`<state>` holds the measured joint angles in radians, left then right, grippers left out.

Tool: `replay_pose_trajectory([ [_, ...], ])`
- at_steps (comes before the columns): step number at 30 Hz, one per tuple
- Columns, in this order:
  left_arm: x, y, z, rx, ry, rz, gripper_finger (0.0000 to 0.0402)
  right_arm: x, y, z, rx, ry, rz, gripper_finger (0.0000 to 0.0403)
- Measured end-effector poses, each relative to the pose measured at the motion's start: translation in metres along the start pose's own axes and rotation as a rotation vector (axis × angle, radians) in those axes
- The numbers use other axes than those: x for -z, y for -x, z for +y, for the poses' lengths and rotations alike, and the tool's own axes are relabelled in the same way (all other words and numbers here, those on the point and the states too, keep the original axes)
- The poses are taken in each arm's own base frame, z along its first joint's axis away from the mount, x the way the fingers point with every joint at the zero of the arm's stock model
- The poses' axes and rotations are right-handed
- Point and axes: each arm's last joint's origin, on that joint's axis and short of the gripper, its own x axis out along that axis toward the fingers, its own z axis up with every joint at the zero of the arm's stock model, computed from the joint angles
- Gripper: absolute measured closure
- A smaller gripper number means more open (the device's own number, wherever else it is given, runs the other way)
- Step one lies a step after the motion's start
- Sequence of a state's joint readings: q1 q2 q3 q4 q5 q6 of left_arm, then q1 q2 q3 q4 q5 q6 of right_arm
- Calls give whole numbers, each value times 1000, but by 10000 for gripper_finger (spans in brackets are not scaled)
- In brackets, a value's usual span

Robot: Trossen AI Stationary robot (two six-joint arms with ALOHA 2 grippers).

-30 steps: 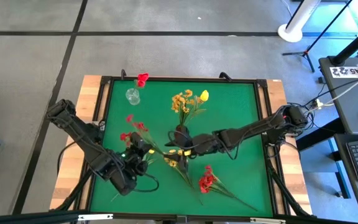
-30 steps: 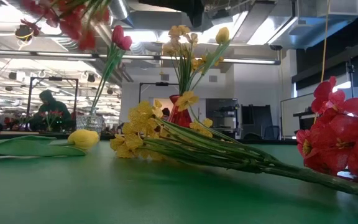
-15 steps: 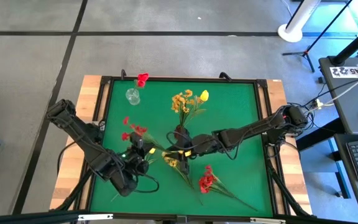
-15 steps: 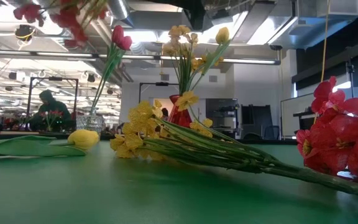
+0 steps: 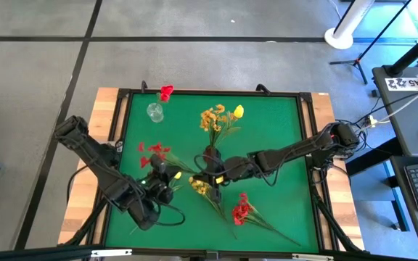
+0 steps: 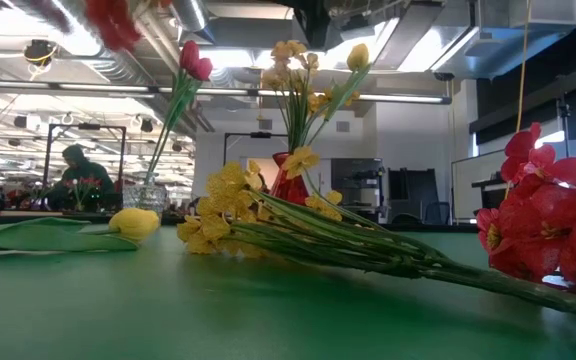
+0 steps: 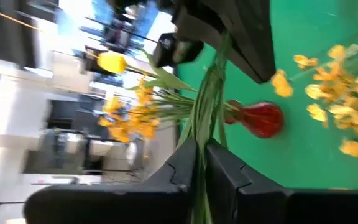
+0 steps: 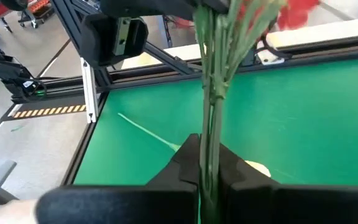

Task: Sort flowers into vase by color
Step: Put the left red flowers into the transparent vase

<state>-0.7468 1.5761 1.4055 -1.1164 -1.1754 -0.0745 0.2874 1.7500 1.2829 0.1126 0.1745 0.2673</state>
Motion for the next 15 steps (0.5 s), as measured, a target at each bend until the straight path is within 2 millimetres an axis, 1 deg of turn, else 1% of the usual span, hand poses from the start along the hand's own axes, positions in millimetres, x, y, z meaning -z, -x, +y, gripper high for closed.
replay_pose_trajectory([
  [5, 0, 23, 0, -189, -24, -87, 348, -1, 0, 0, -3, 9, -10, 398],
  [7, 1, 37, 3, -258, -13, -136, 337, -1, 0, 0, -3, 12, -10, 399],
  [9, 0, 51, 7, -287, 17, -184, 327, -2, 0, 0, -6, 10, -23, 398],
  [11, -1, 67, 12, -254, 104, -241, 317, -3, 0, 1, -1, 15, -34, 400],
  [13, -2, 84, 21, -170, 273, -300, 308, -5, 0, 1, -5, 24, -55, 400],
  [15, 0, 98, 28, -67, 422, -342, 301, -7, 0, 1, -9, 26, -75, 400],
])
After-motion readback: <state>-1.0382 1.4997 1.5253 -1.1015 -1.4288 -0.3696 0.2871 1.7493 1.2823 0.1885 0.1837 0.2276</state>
